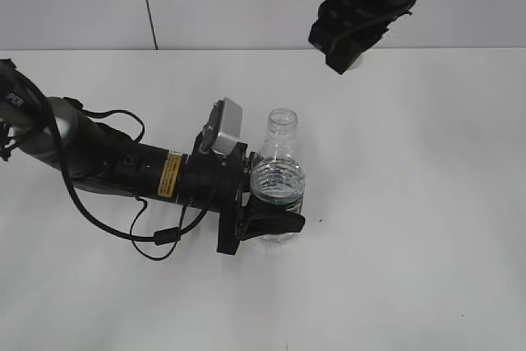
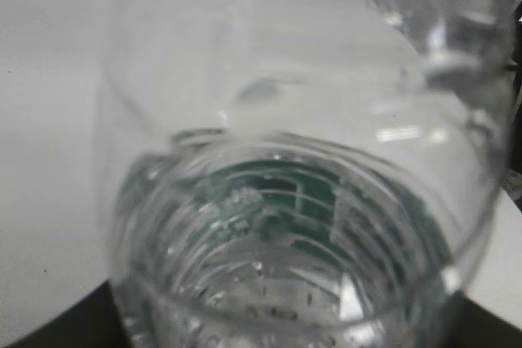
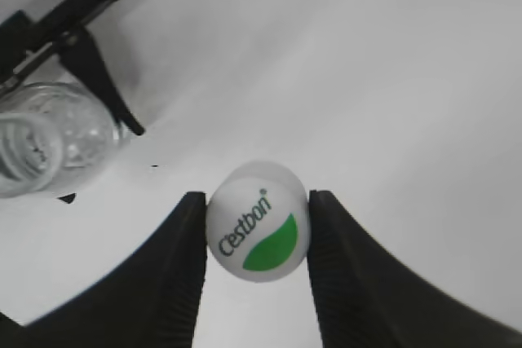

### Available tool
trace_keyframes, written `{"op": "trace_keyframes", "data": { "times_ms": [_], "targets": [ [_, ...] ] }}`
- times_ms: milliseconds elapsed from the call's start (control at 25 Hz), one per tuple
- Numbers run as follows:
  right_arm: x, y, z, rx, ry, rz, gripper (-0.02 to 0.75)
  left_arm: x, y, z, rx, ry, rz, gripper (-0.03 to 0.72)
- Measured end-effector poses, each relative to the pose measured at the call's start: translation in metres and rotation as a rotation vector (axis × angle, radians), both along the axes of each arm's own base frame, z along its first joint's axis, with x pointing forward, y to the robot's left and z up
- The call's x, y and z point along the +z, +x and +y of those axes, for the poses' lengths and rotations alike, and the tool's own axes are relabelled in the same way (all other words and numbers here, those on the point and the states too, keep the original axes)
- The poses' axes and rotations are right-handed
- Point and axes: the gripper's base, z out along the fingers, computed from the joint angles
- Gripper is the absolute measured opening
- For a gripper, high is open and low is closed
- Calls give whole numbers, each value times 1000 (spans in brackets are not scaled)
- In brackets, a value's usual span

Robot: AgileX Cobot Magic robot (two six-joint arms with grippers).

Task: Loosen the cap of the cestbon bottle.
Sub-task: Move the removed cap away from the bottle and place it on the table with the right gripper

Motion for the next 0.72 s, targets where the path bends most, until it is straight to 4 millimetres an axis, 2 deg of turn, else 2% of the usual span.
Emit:
{"op": "trace_keyframes", "data": {
  "times_ms": [160,280,480,560,720],
  "targets": [
    [0,19,-31,-208,32,4,293,0,0,0,0,0,0,405],
    [0,38,-66,-376,92,14,293,0,0,0,0,0,0,405],
    [-10,56,-114,-567,165,27,293,0,0,0,0,0,0,405],
    [-20,60,-126,-620,184,22,293,0,0,0,1,0,0,405],
    [-48,62,-136,-687,233,29,293,0,0,0,1,0,0,405]
  ]
}}
